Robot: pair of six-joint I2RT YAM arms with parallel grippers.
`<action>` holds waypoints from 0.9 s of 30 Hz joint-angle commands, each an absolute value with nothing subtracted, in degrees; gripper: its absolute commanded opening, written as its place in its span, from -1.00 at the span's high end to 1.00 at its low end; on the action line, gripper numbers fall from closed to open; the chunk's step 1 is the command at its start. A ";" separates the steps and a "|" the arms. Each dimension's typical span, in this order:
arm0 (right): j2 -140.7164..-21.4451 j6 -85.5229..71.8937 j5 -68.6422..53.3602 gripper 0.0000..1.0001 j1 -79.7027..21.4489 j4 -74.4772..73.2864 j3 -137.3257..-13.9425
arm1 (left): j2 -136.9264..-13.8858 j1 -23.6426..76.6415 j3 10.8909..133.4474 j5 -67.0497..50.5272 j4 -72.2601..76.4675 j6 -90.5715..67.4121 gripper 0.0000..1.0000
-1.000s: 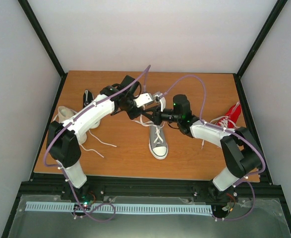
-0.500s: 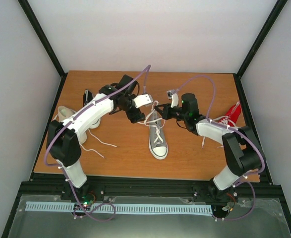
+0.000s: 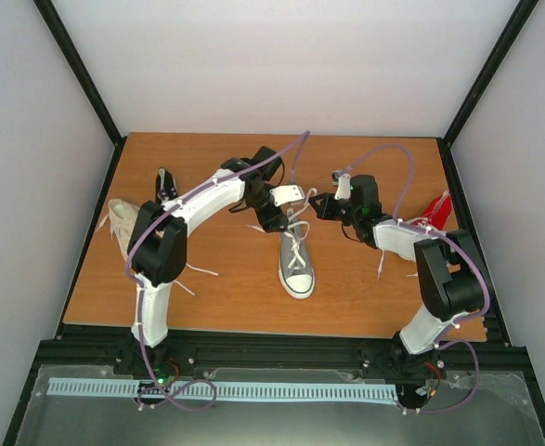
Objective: Tie the shoes
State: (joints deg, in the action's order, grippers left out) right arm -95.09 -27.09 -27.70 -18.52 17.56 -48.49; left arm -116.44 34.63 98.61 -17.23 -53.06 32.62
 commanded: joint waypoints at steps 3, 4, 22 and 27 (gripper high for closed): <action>-95.21 -25.58 -26.59 0.94 -17.75 14.98 -50.06 | -120.37 35.16 103.96 -20.17 -52.01 30.86 -0.17; -94.95 -25.36 -26.60 0.95 -17.73 14.83 -49.93 | -120.55 35.22 103.90 -20.90 -51.93 30.72 -0.09; -93.44 -24.67 -26.59 0.94 -17.05 13.52 -49.02 | -122.42 39.72 102.88 -6.64 -46.27 33.94 0.21; -93.34 -24.71 -27.23 0.94 -16.89 13.40 -48.87 | -122.56 40.14 101.19 -5.49 -44.12 36.44 0.21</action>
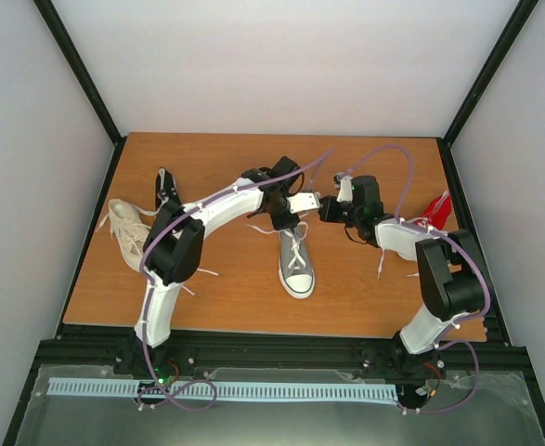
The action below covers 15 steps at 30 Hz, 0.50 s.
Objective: Tie the shoes
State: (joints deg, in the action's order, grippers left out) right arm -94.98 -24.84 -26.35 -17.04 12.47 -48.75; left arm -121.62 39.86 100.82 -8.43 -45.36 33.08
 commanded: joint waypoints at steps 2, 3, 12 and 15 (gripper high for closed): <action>-93.47 -24.70 -27.48 0.94 -16.83 13.13 -48.95 | -122.25 40.25 100.49 -7.04 -44.21 37.17 0.21; -93.55 -24.65 -27.64 0.94 -16.87 12.90 -48.95 | -122.00 40.25 100.08 -8.05 -44.22 37.40 0.21; -93.91 -24.82 -28.88 0.94 -16.44 12.77 -48.18 | -121.45 40.34 98.90 -8.23 -44.26 37.87 0.97; -94.09 -24.47 -29.82 0.94 -16.26 12.42 -48.33 | -119.22 40.32 98.21 -9.69 -43.94 37.04 0.99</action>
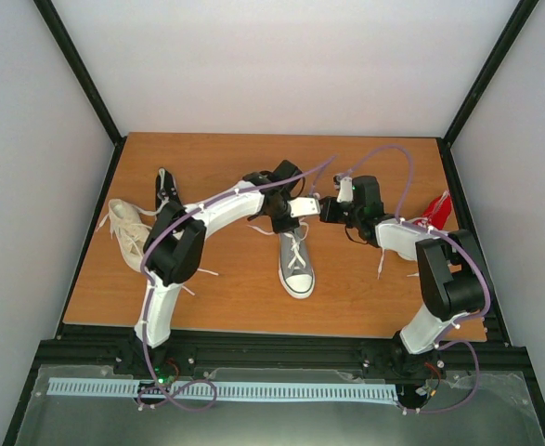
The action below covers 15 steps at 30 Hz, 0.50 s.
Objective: Tie the shoes
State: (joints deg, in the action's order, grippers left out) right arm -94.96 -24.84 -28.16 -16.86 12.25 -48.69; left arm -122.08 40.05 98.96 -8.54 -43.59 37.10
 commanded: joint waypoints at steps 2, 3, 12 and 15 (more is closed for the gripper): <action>-94.61 -23.83 -31.40 0.94 -16.22 11.83 -48.80 | -116.48 40.30 97.27 -10.71 -42.99 35.87 0.99; -94.96 -23.25 -32.69 0.94 -16.23 11.38 -49.25 | -115.07 40.27 96.81 -11.15 -42.68 35.34 0.98; -99.24 -16.06 -45.08 0.95 -16.66 4.37 -53.80 | -109.49 40.23 94.96 -16.44 -45.26 33.74 0.98; -100.96 -9.43 -50.05 0.94 -18.13 -3.09 -57.37 | -108.75 40.31 94.17 -17.36 -45.17 33.84 0.98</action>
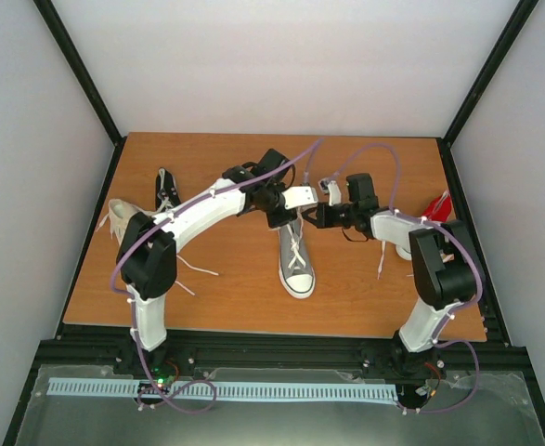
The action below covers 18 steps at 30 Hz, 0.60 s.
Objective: Tie the shoes
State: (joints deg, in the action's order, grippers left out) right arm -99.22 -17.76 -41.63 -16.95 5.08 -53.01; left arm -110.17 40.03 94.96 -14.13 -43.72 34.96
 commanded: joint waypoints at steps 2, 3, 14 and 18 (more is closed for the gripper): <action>-102.44 -4.51 -54.08 0.94 -18.74 -7.97 -59.17 | -108.73 40.28 94.21 -16.93 -44.92 33.66 0.99; -102.82 -2.89 -56.15 0.93 -18.88 -9.39 -59.35 | -108.80 40.29 94.32 -16.88 -44.92 33.60 0.98; -96.78 -3.22 -45.67 0.03 -16.47 -14.25 -56.38 | -107.68 40.26 93.41 -17.30 -44.65 32.53 0.98; -93.22 -3.93 -37.15 -0.21 -16.09 -17.62 -56.05 | -107.66 40.25 93.60 -17.48 -44.78 31.90 0.98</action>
